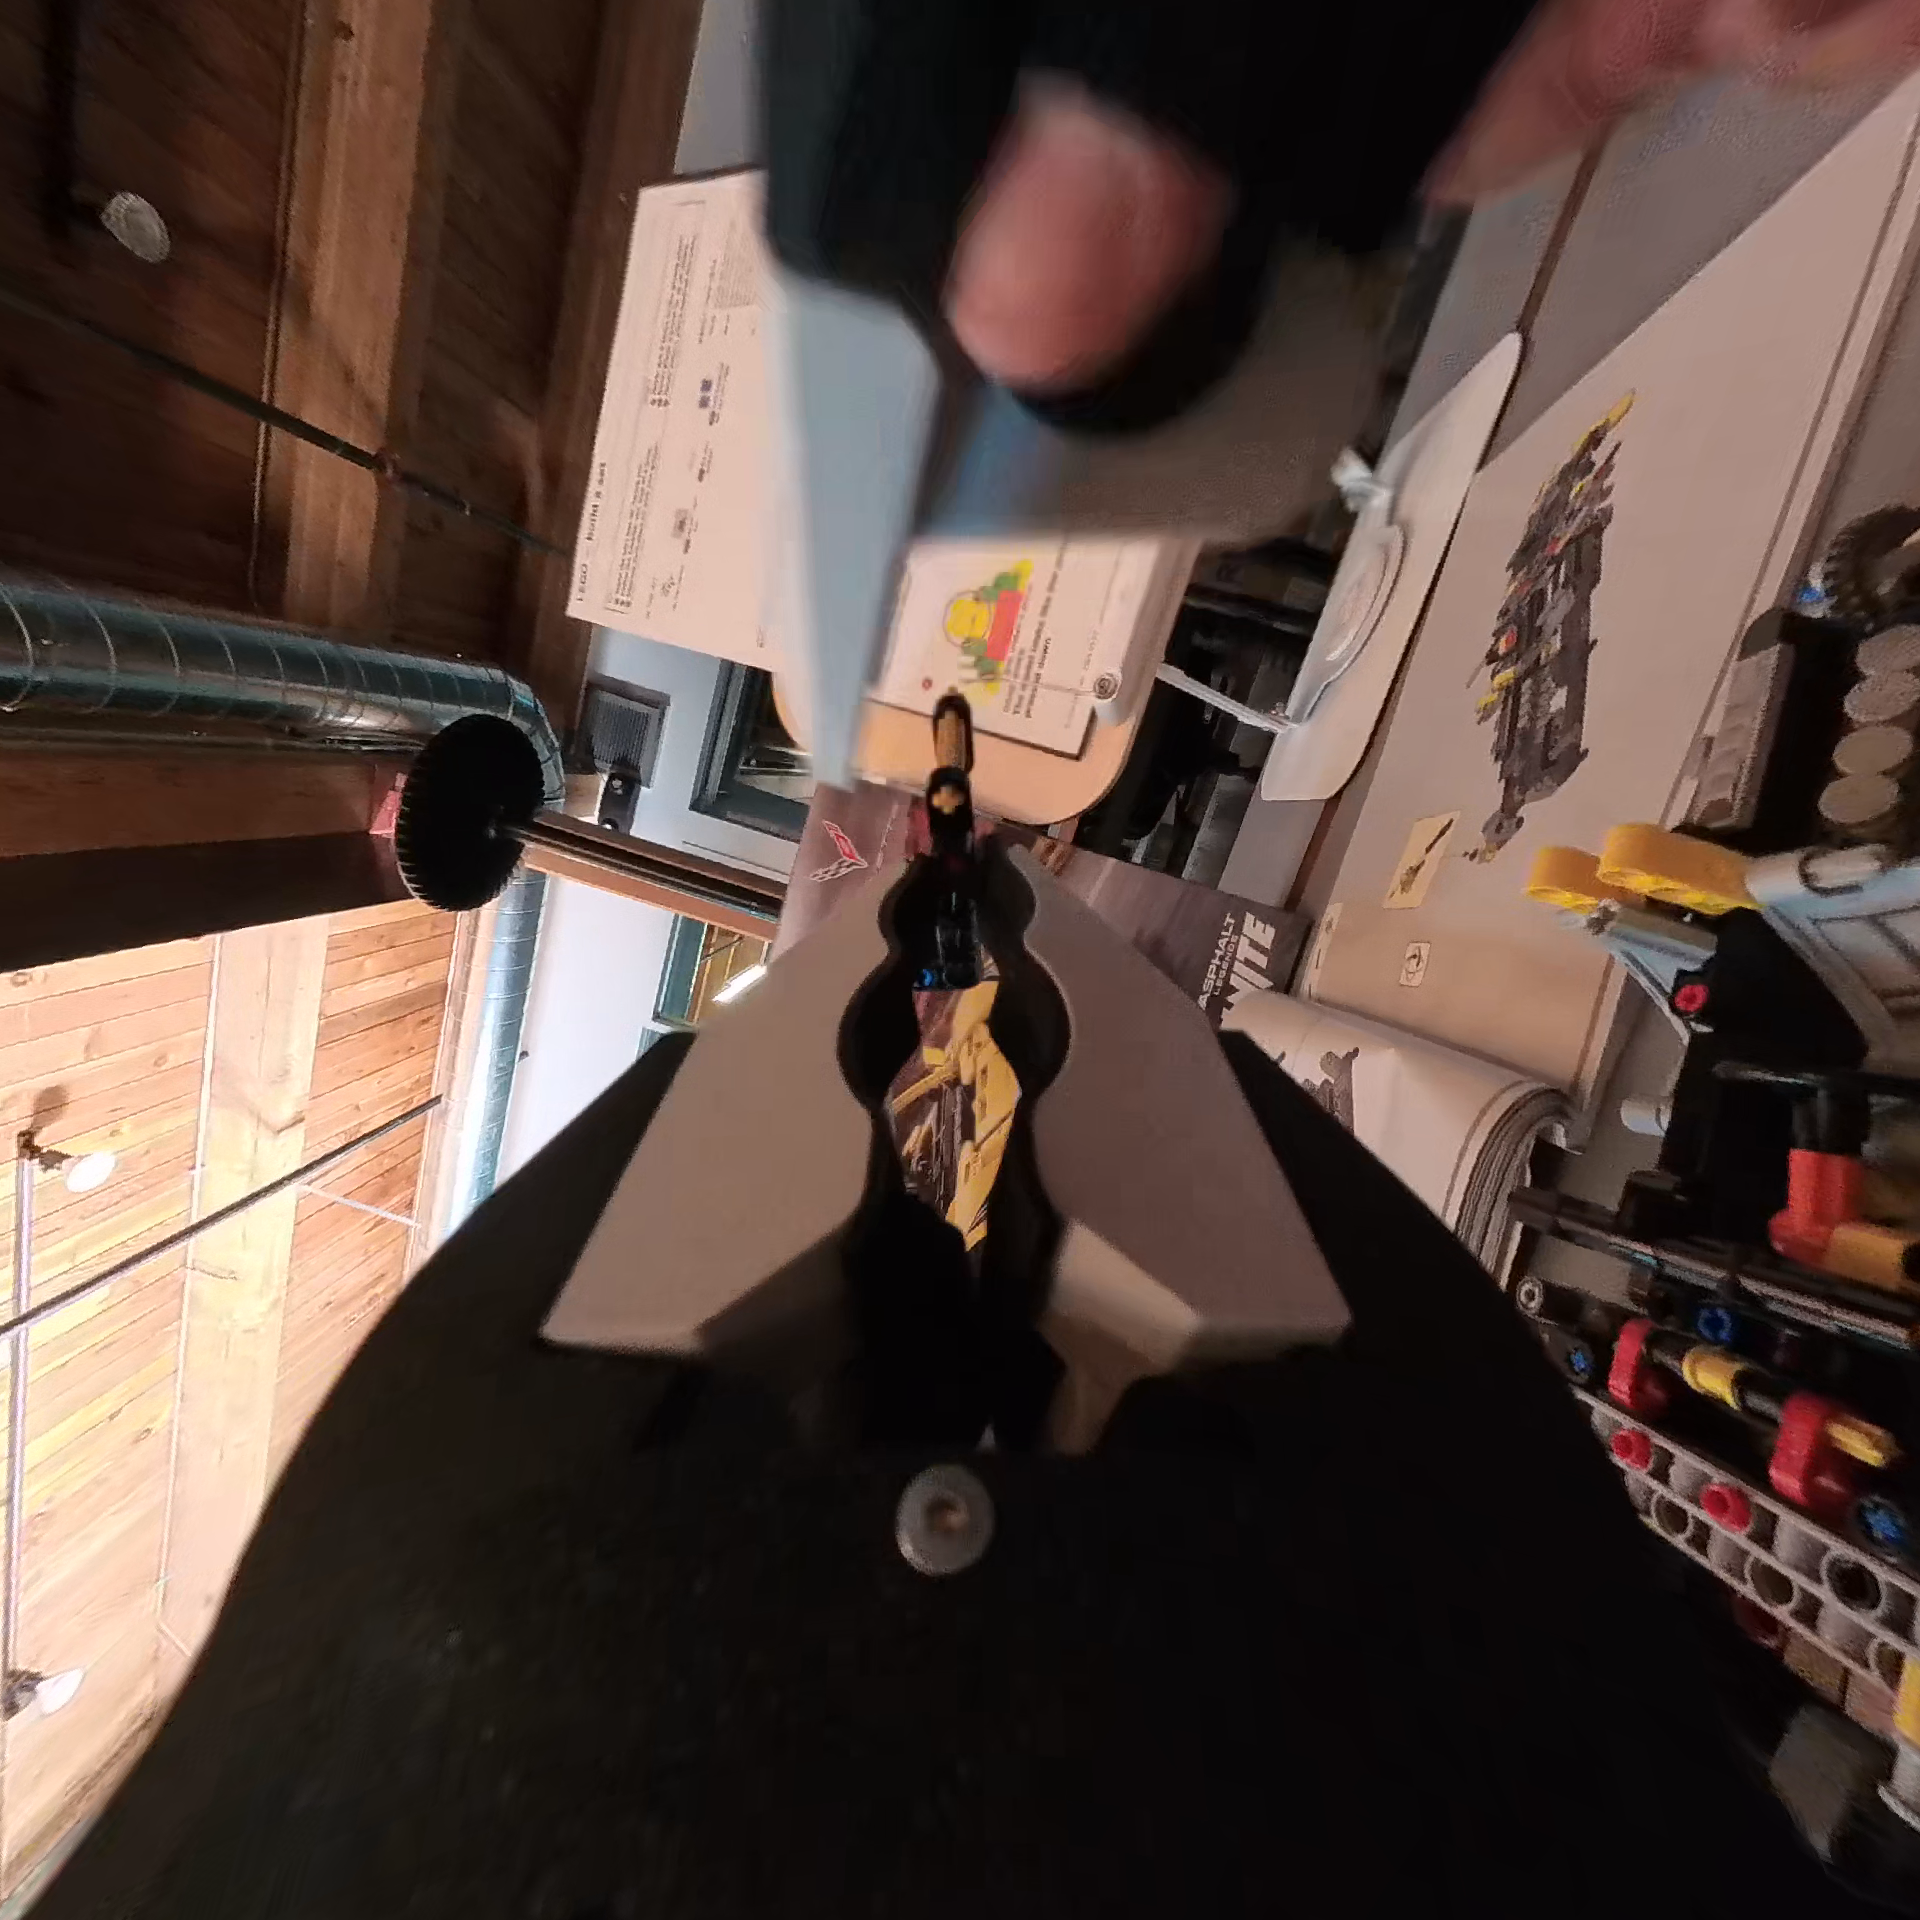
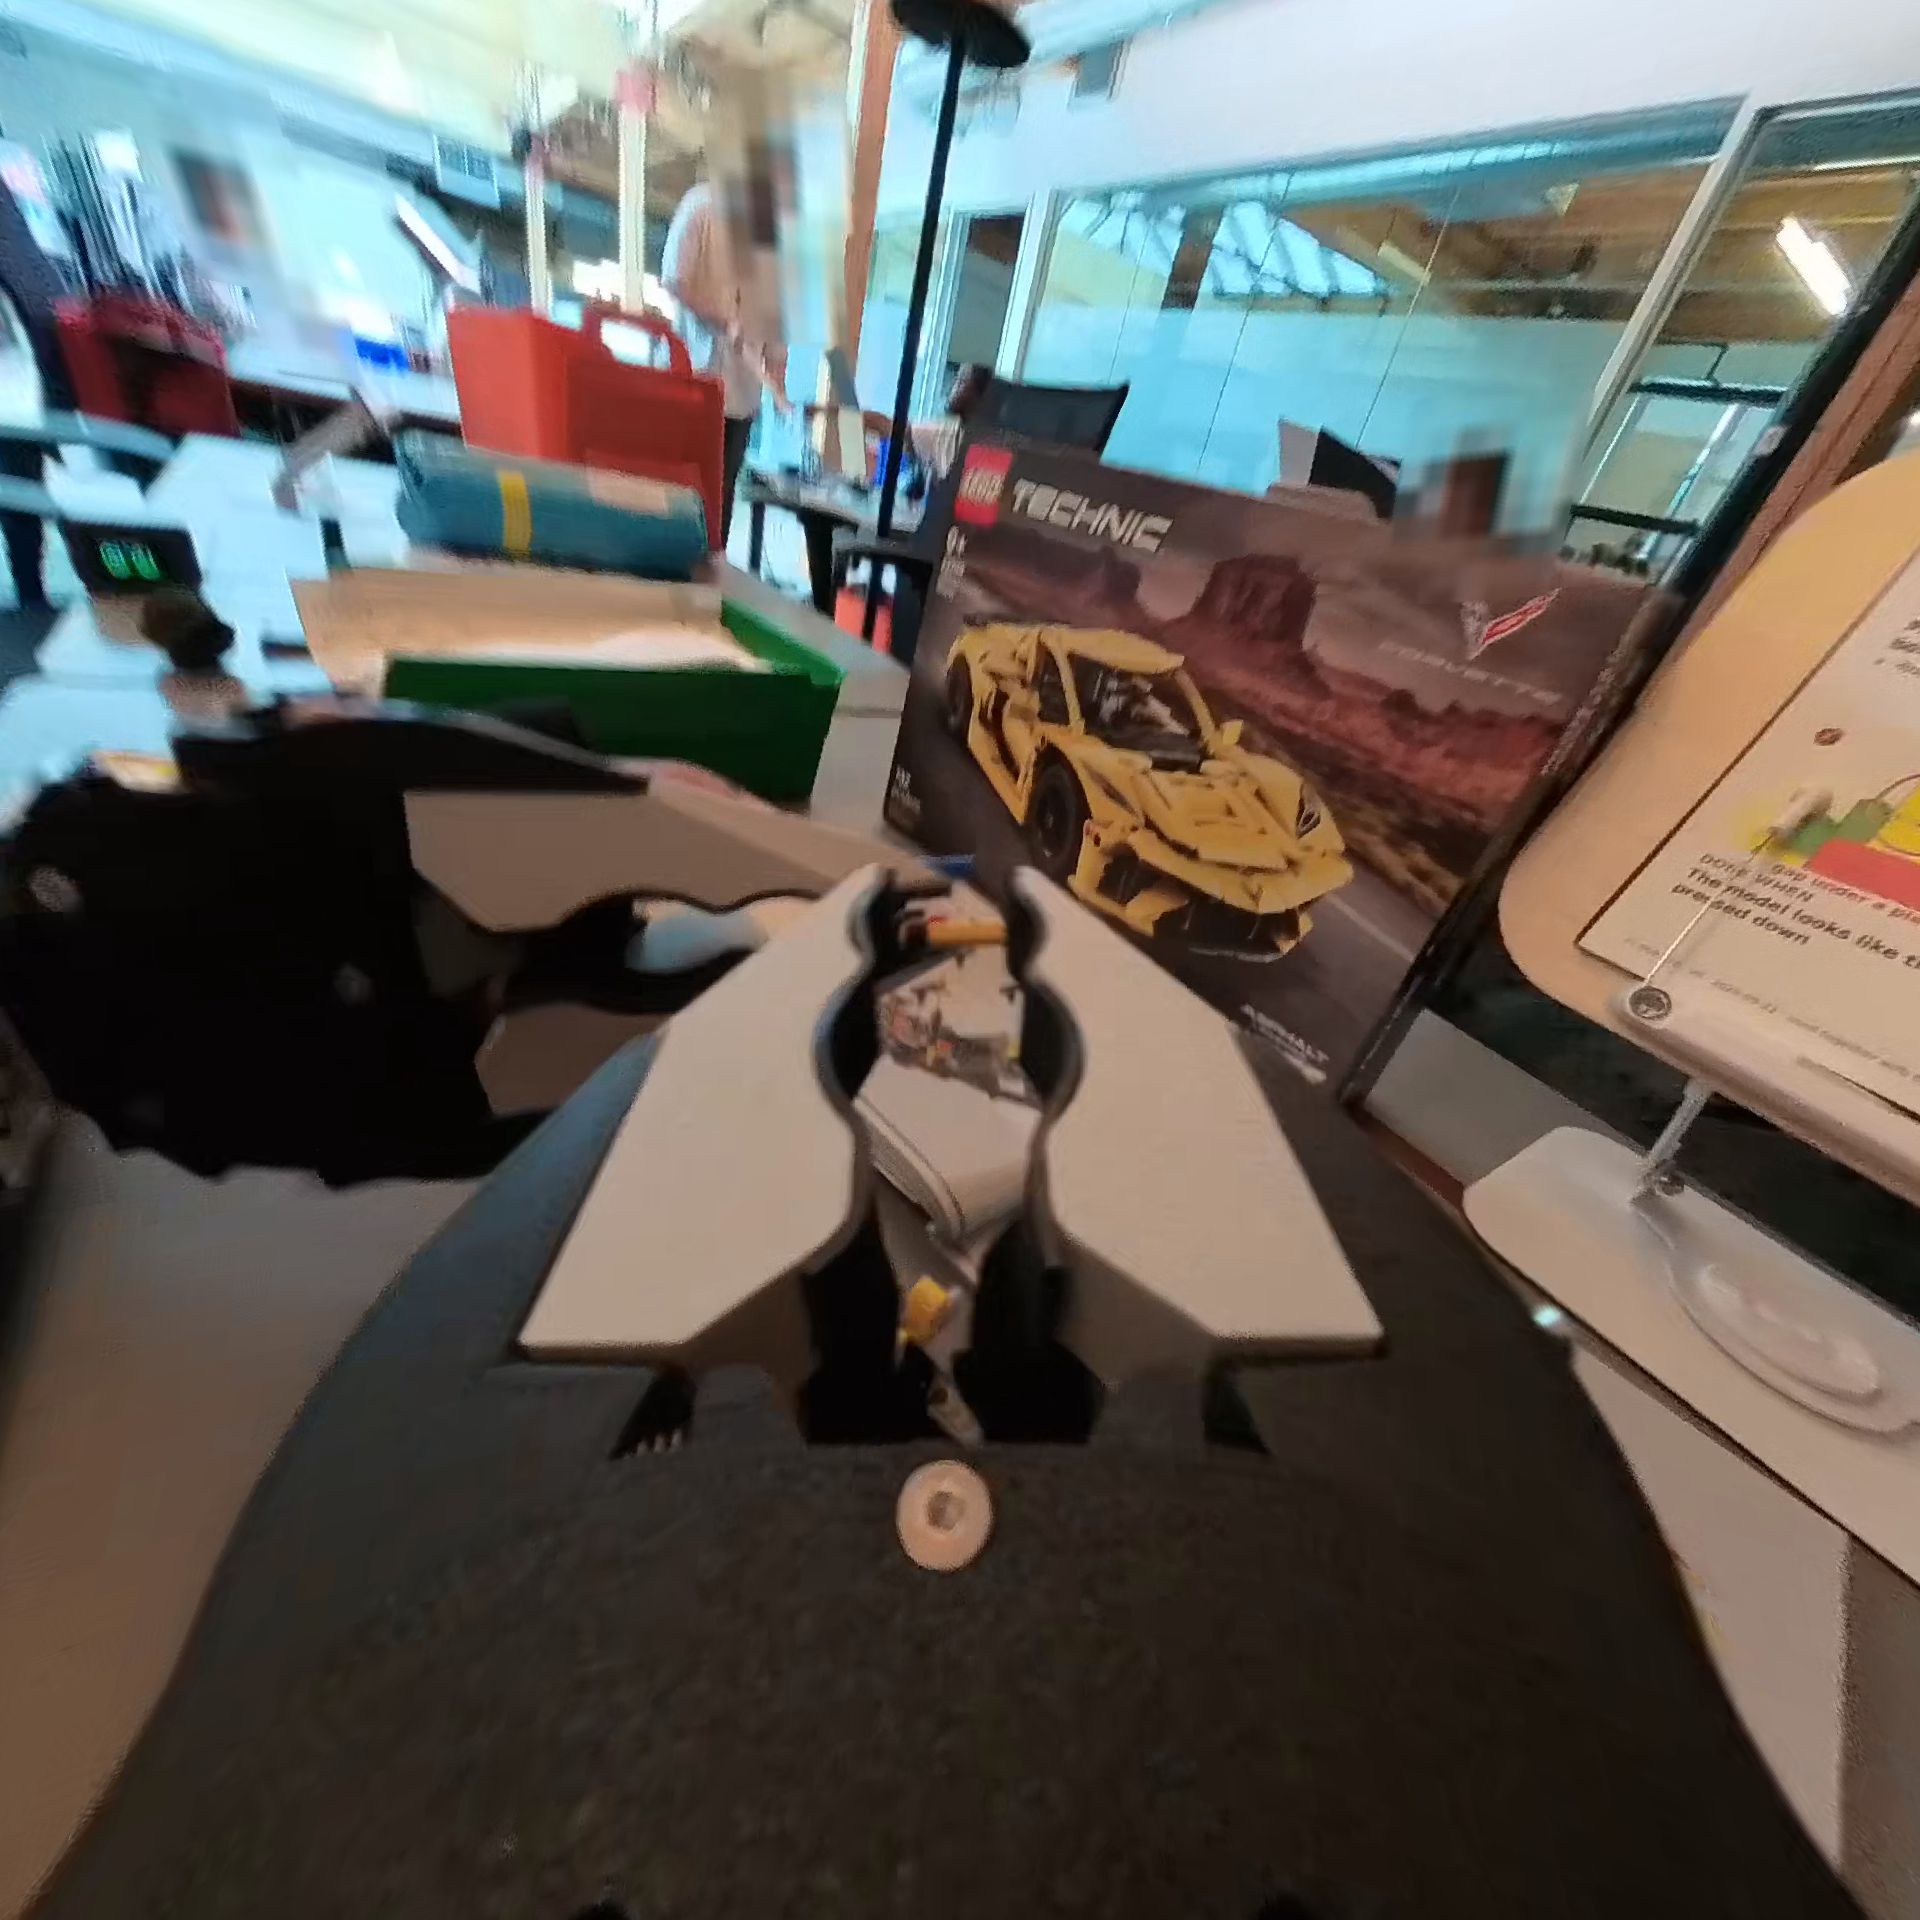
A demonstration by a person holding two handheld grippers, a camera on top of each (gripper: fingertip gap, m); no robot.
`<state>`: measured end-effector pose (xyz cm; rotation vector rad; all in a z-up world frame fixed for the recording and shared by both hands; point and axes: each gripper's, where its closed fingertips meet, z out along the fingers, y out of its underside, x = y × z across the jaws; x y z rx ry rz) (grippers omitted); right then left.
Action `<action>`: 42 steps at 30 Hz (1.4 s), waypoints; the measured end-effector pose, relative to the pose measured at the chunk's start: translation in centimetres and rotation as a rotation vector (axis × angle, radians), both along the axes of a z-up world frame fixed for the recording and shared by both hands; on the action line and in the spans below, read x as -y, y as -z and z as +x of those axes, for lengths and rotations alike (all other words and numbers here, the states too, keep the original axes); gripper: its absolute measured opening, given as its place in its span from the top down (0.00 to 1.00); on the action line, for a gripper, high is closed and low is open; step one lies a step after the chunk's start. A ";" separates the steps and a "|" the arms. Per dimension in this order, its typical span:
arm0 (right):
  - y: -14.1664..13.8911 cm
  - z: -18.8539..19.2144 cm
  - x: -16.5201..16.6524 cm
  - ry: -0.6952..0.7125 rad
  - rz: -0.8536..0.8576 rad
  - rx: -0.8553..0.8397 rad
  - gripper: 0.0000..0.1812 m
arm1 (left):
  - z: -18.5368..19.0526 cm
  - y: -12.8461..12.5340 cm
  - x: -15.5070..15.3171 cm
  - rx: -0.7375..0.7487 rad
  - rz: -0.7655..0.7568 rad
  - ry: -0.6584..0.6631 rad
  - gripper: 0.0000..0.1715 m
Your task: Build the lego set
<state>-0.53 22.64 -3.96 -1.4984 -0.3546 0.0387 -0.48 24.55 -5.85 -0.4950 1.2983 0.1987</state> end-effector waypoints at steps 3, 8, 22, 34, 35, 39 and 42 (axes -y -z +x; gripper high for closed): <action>-2.3 1.2 1.6 -0.100 0.016 -0.204 0.87 | -0.3 -0.6 0.3 0.038 0.060 0.016 0.98; -0.5 1.7 1.4 -0.366 -0.252 -0.719 0.83 | -0.8 -2.2 2.2 0.102 0.305 0.030 0.98; -1.5 2.7 1.6 -0.384 -0.157 -0.768 0.97 | -0.4 -1.8 2.8 0.185 -0.332 0.311 0.85; -3.1 -0.2 3.5 -0.515 -0.043 -0.556 0.97 | -1.0 -2.6 6.4 0.079 -1.645 1.018 0.93; -2.8 -0.4 3.4 -0.518 -0.054 -0.549 0.97 | -1.2 -2.8 6.4 0.086 -1.660 1.037 0.96; -2.9 -1.0 3.8 -0.576 -0.068 -0.573 0.97 | -1.8 -3.1 6.9 0.053 -1.700 1.123 0.97; -2.9 -1.5 4.1 -0.618 -0.076 -0.592 0.97 | -2.0 -2.8 7.3 0.023 -1.676 1.141 0.97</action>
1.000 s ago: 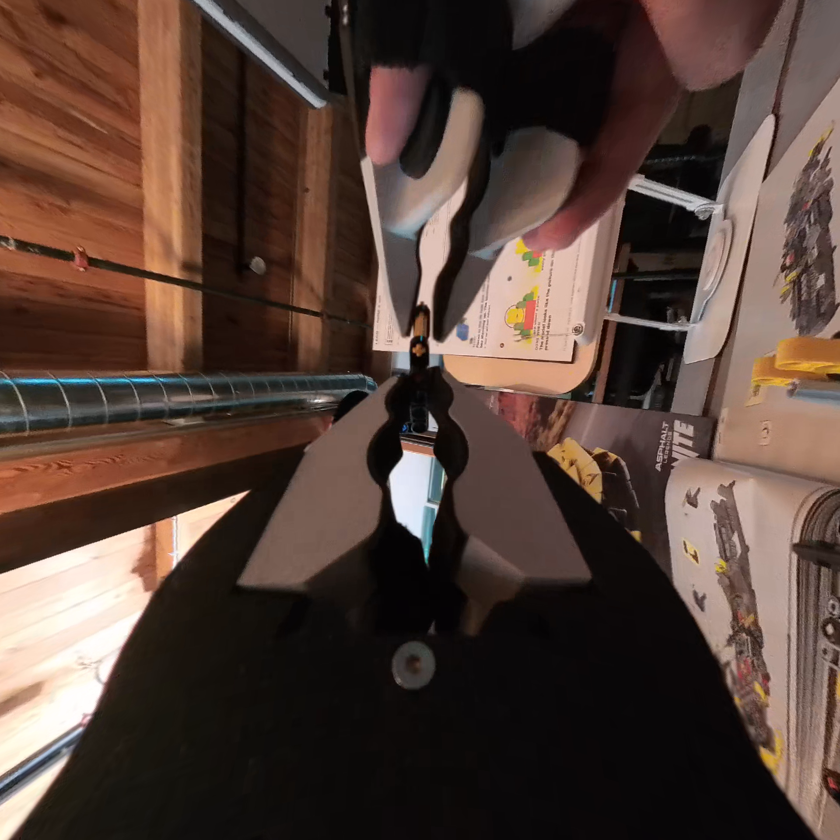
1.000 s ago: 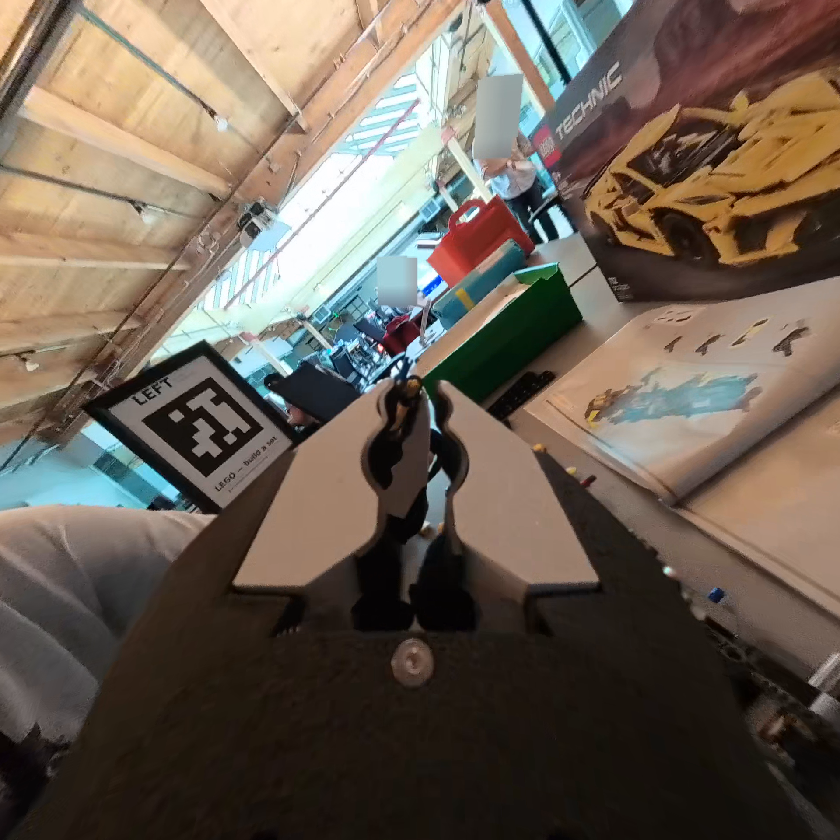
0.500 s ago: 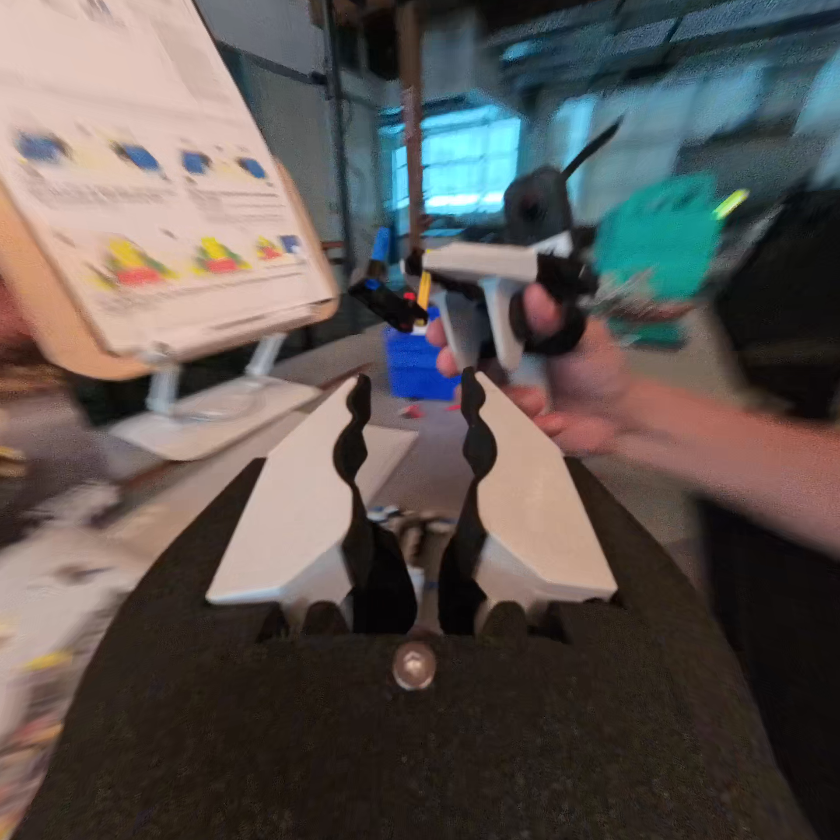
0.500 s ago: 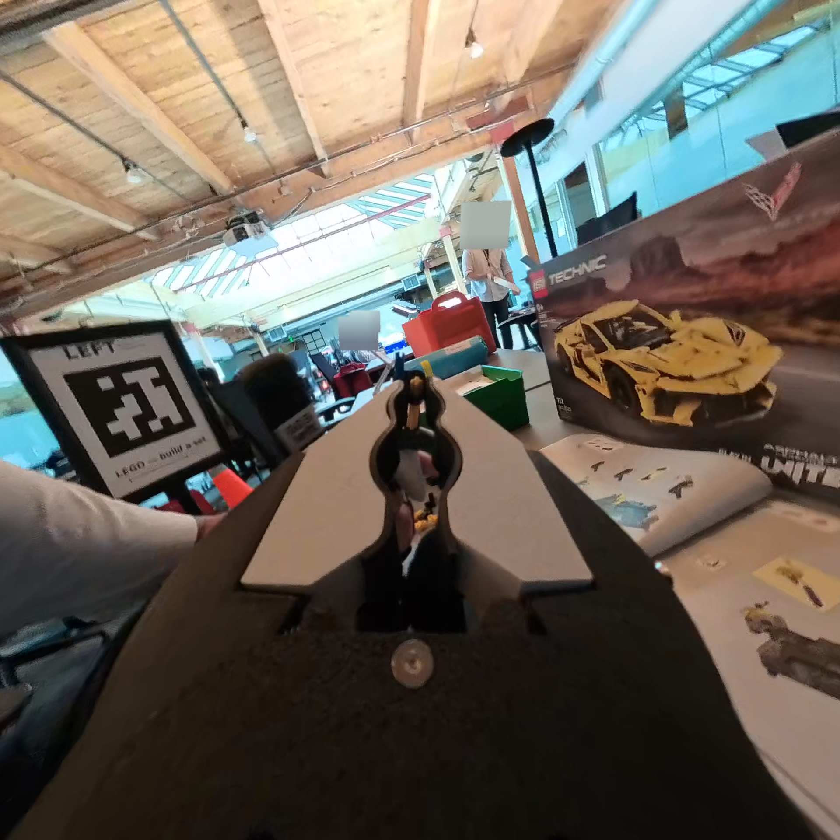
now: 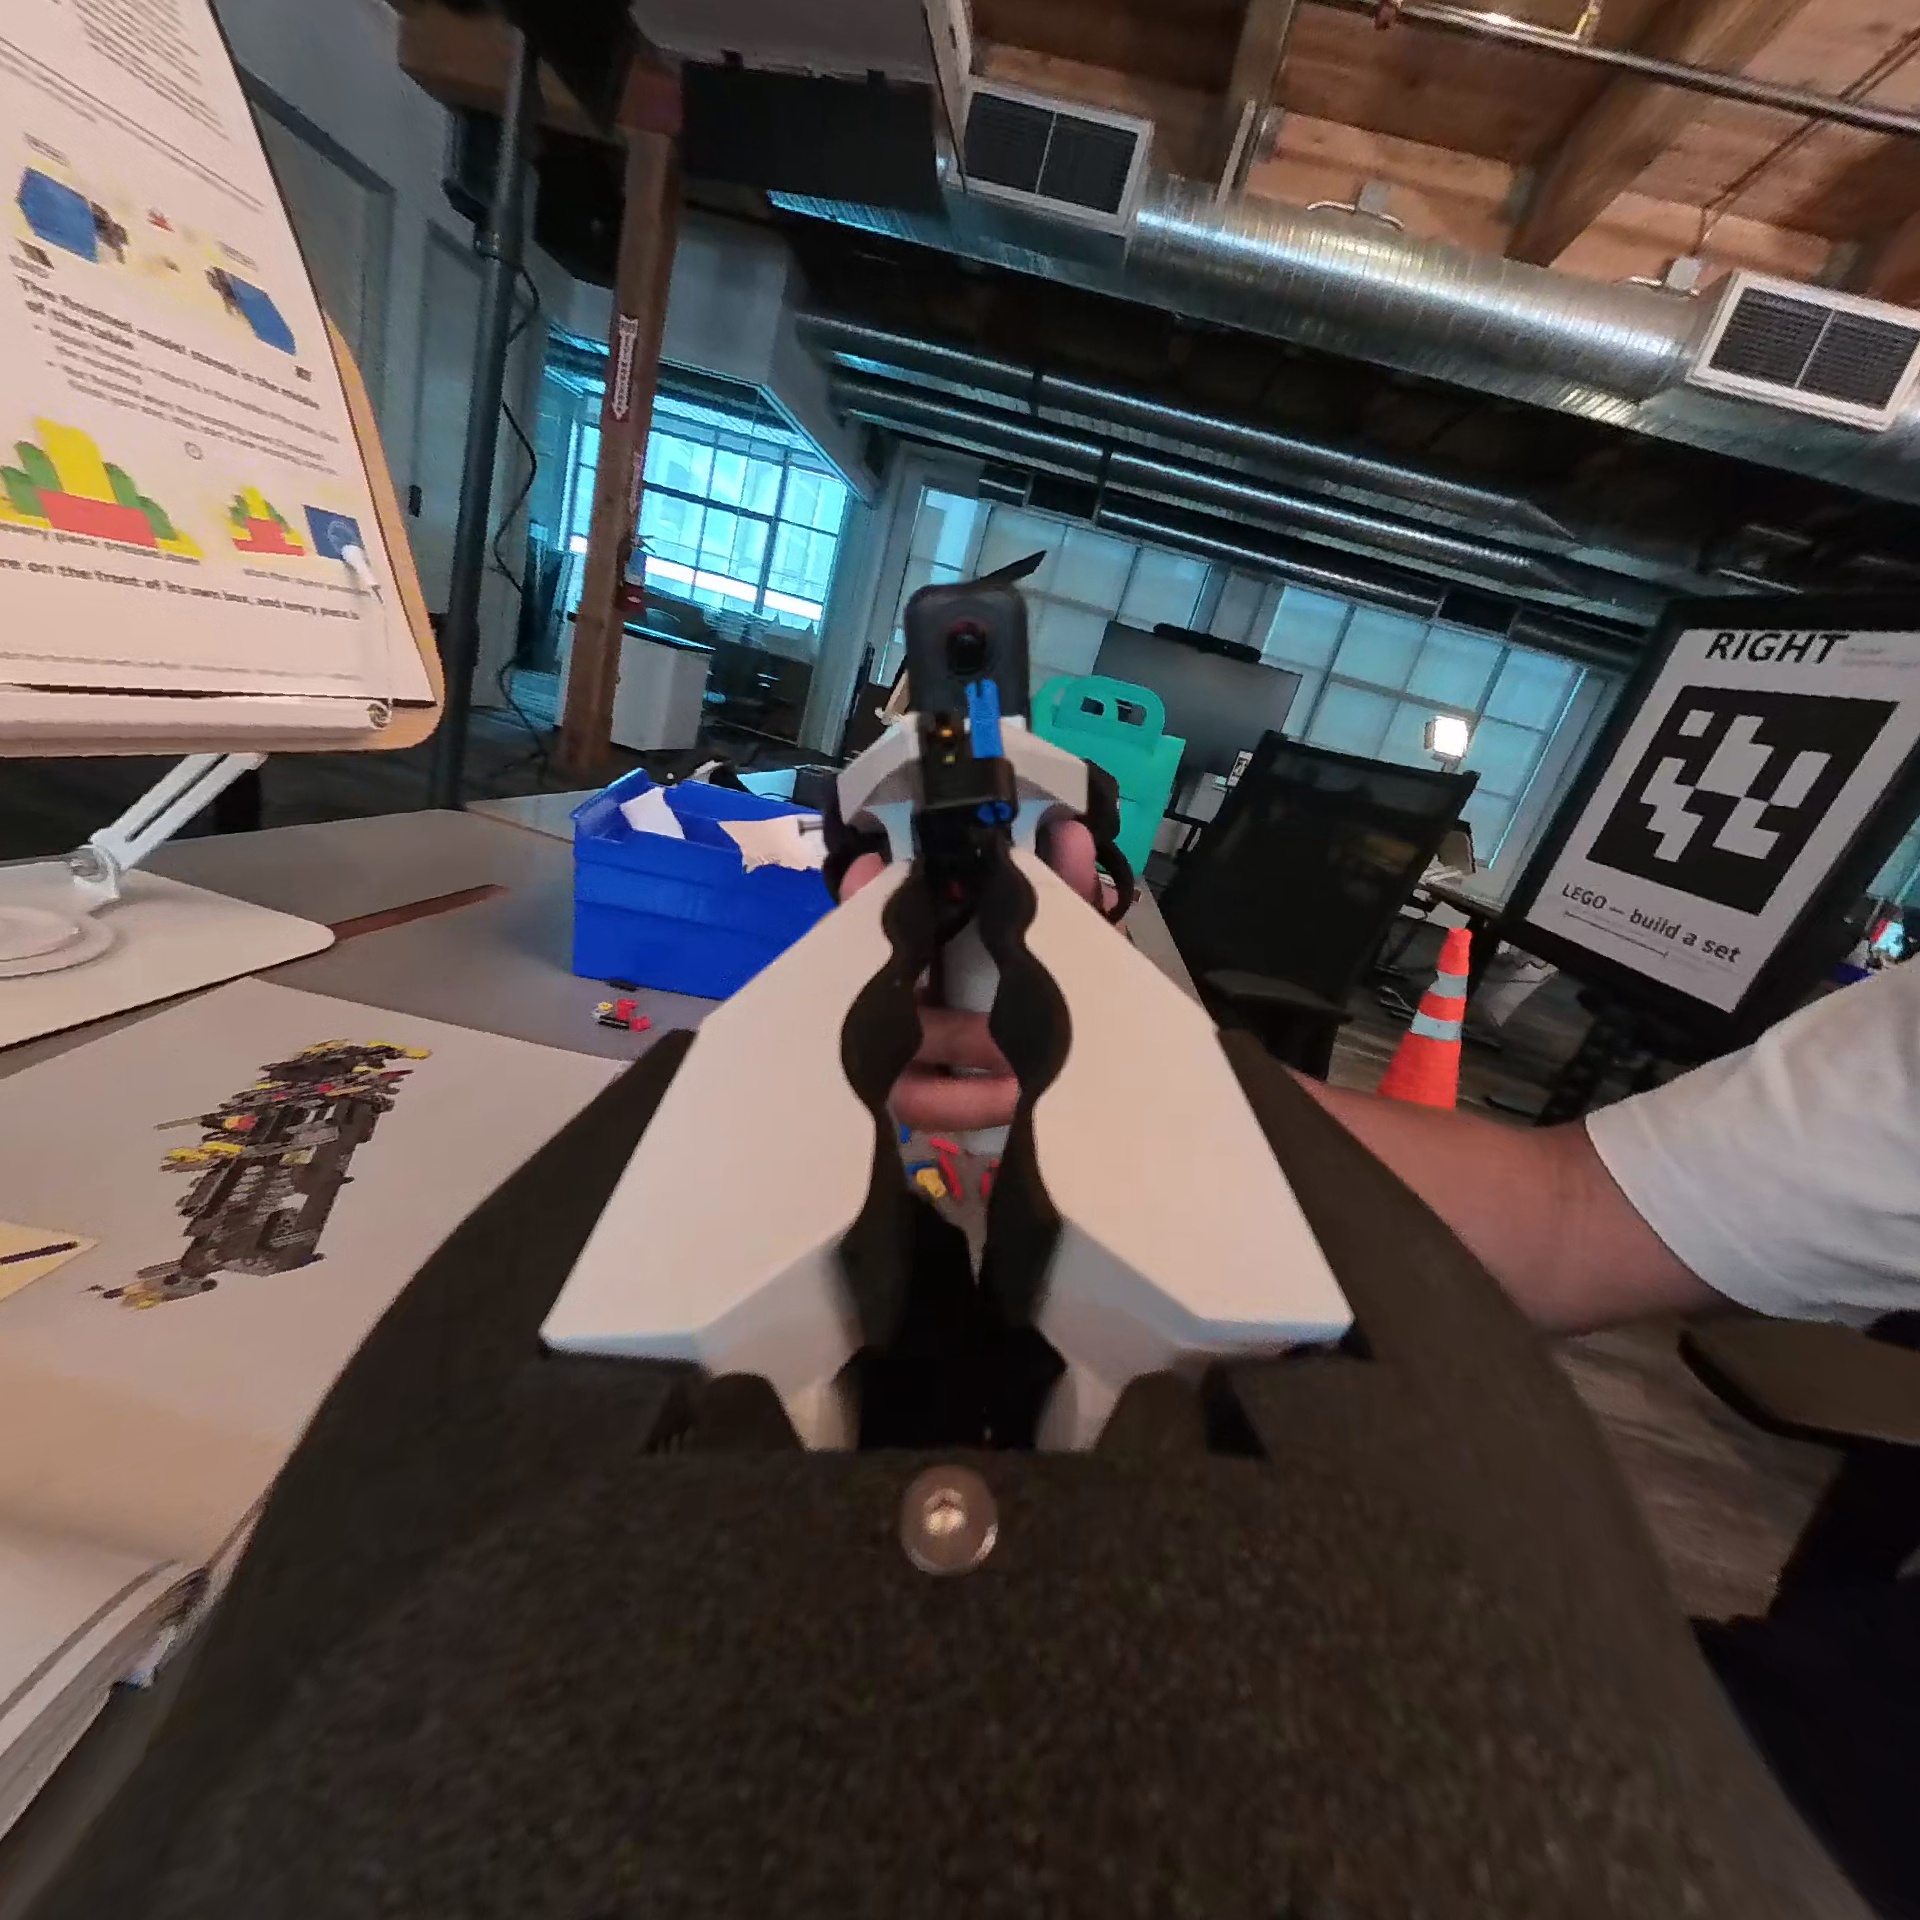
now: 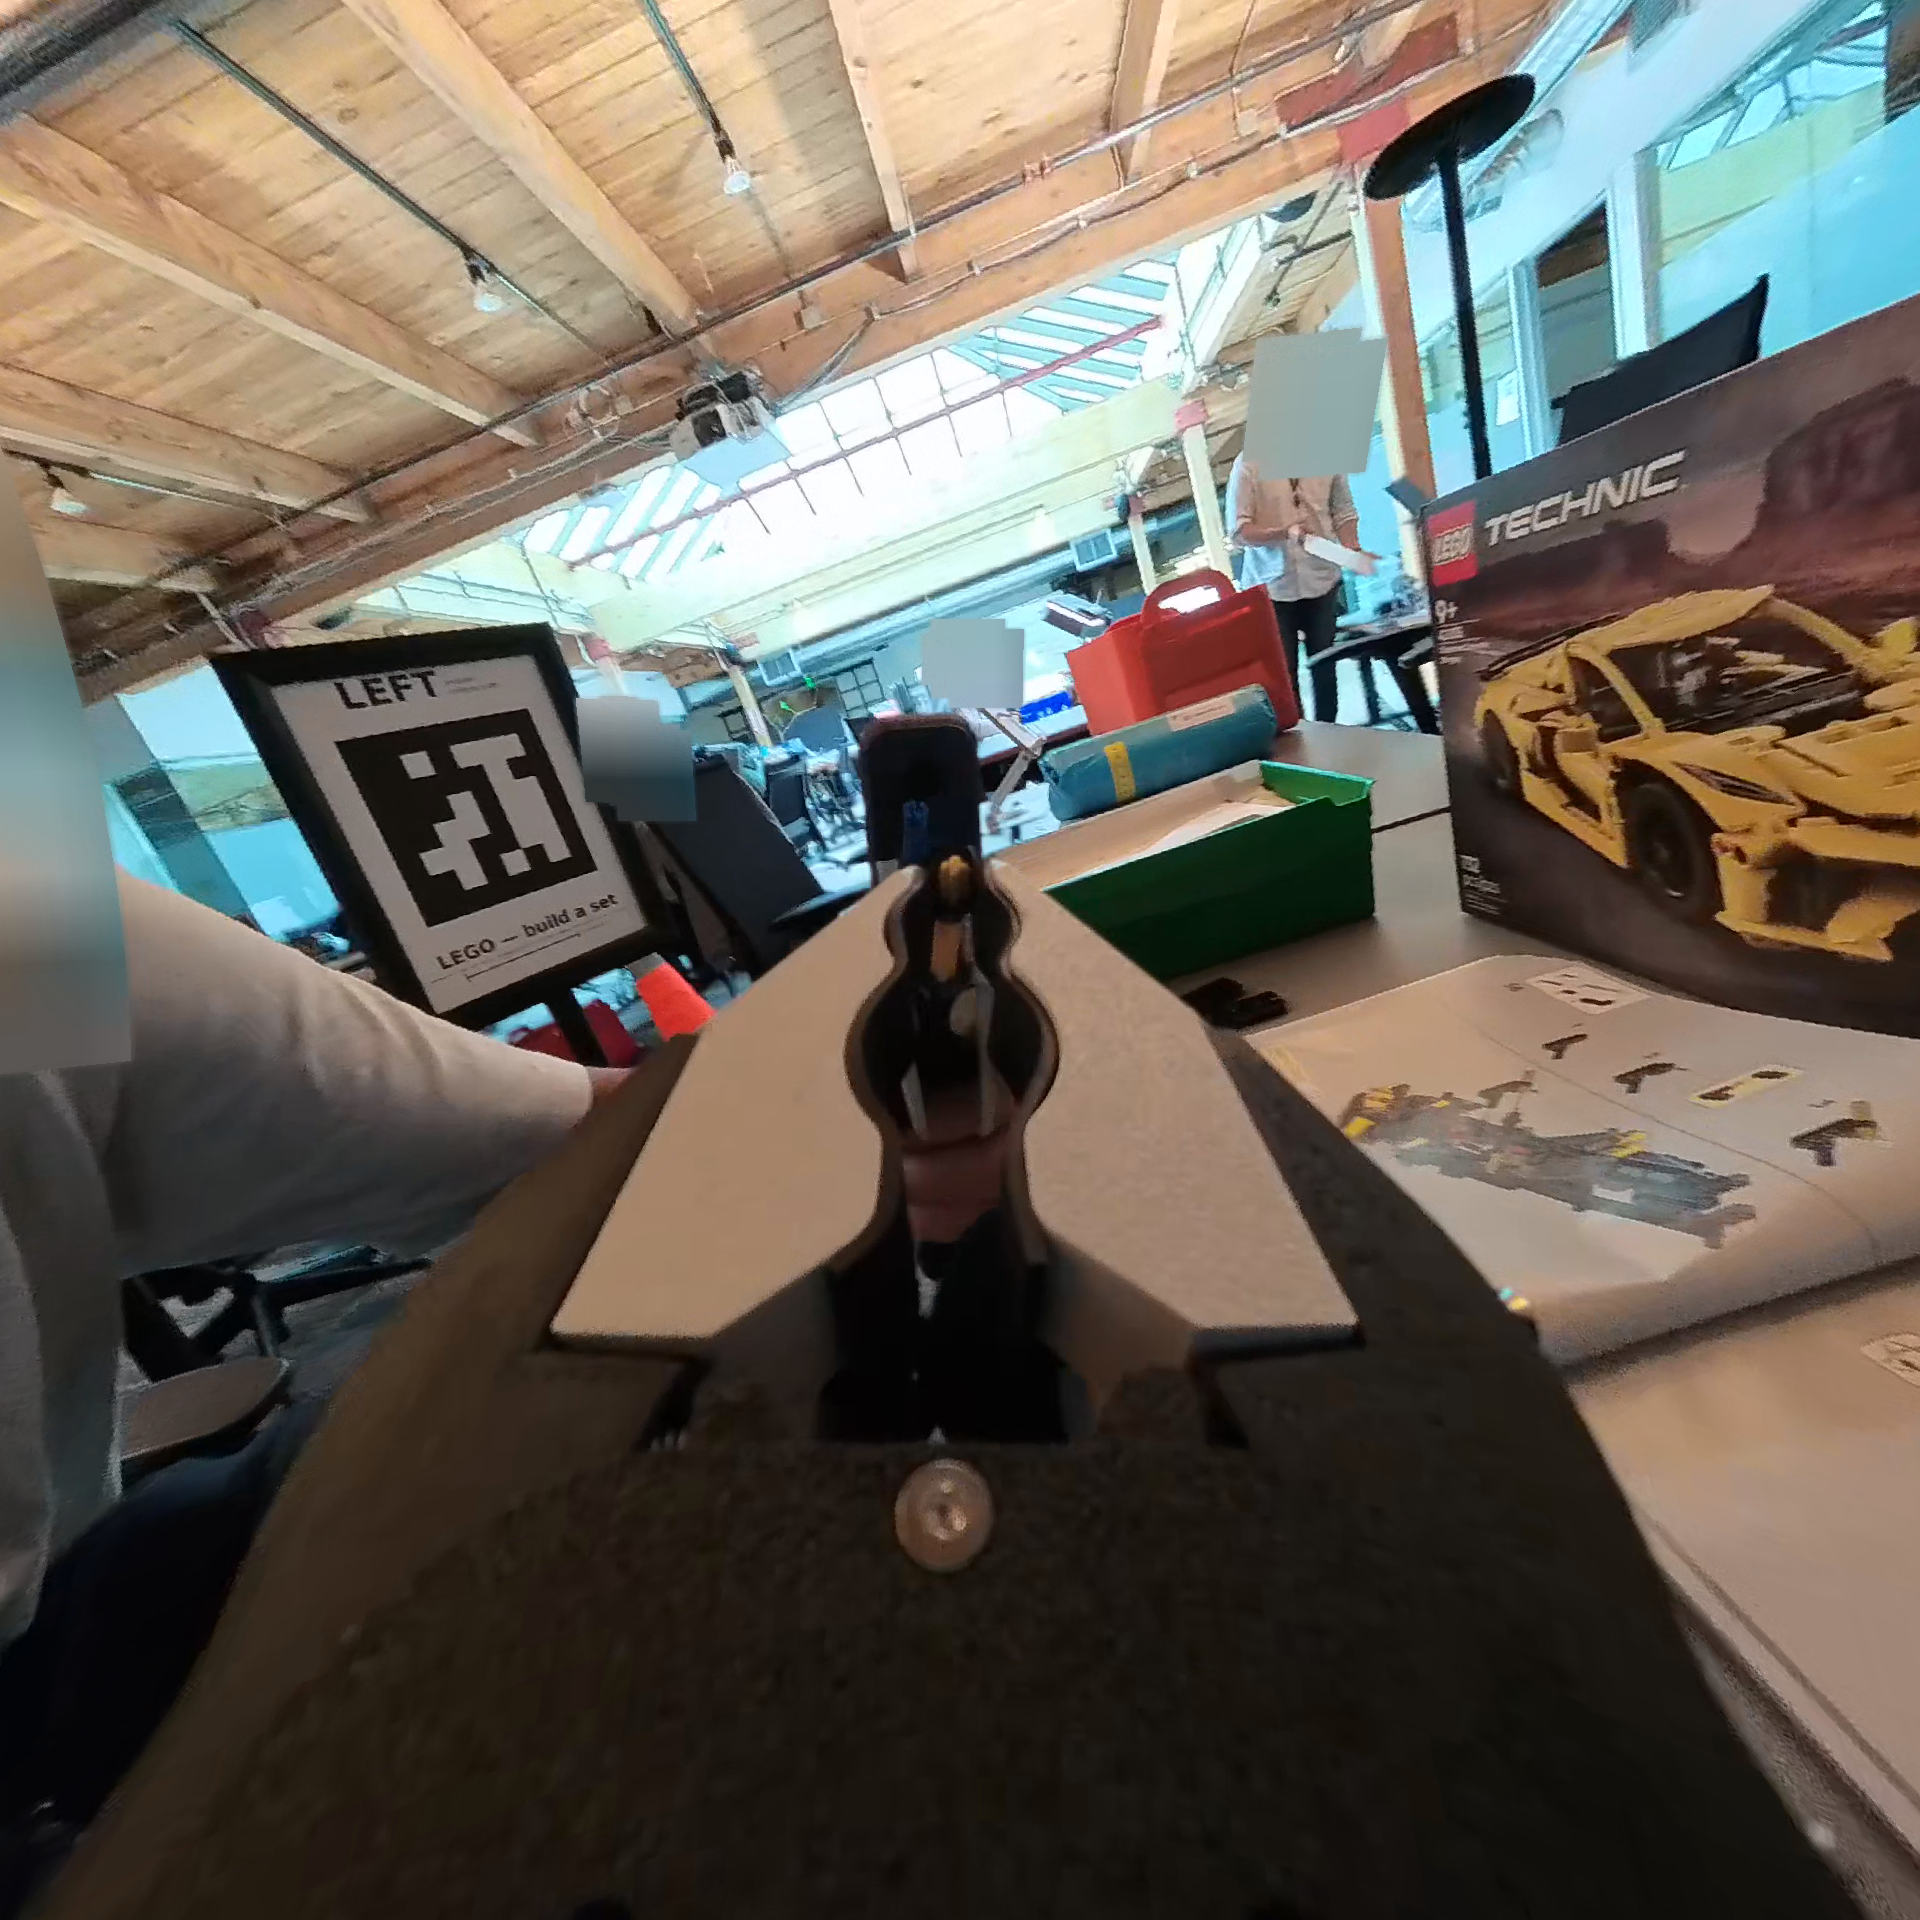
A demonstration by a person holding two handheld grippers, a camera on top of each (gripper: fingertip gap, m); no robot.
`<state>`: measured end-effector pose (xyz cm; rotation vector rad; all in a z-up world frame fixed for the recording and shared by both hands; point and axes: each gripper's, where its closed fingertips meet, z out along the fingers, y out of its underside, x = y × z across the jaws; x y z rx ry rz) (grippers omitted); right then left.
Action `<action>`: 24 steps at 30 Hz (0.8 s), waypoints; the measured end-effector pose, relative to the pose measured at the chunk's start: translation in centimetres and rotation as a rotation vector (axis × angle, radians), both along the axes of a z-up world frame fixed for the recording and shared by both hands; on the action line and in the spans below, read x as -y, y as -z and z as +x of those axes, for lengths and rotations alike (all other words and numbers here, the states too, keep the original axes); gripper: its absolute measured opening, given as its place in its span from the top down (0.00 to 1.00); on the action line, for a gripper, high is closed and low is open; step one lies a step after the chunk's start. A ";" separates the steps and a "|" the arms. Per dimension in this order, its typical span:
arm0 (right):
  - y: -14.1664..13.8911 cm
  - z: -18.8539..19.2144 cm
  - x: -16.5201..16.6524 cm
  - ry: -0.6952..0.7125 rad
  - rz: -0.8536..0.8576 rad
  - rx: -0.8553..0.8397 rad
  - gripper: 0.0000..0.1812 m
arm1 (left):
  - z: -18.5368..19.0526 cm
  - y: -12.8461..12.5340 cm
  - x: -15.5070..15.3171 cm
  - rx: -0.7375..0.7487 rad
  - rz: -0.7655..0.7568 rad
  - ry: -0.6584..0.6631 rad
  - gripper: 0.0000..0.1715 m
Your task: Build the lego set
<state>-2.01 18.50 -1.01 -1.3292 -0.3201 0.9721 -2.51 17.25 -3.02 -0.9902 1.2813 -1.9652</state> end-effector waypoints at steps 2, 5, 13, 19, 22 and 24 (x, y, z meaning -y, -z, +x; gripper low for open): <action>0.0 -0.2 0.0 -0.029 -0.011 -0.038 0.97 | 0.1 0.3 0.0 -0.005 0.023 -0.006 0.97; 0.2 -0.3 0.1 -0.059 -0.024 -0.051 0.97 | 0.0 0.4 0.1 0.000 0.030 -0.012 0.97; 0.1 -0.6 0.3 -0.094 -0.031 -0.079 0.97 | -0.1 0.3 0.4 0.018 0.044 -0.024 0.97; -0.1 -1.1 0.5 -0.109 -0.022 -0.088 0.96 | -0.3 0.0 0.5 0.032 0.039 -0.020 0.97; 0.1 -1.2 0.4 -0.118 -0.031 -0.088 0.96 | -0.2 0.1 0.5 0.031 0.042 -0.023 0.97; 0.1 -1.4 0.5 -0.120 -0.030 -0.081 0.96 | -0.3 0.0 0.5 0.035 0.037 -0.018 0.97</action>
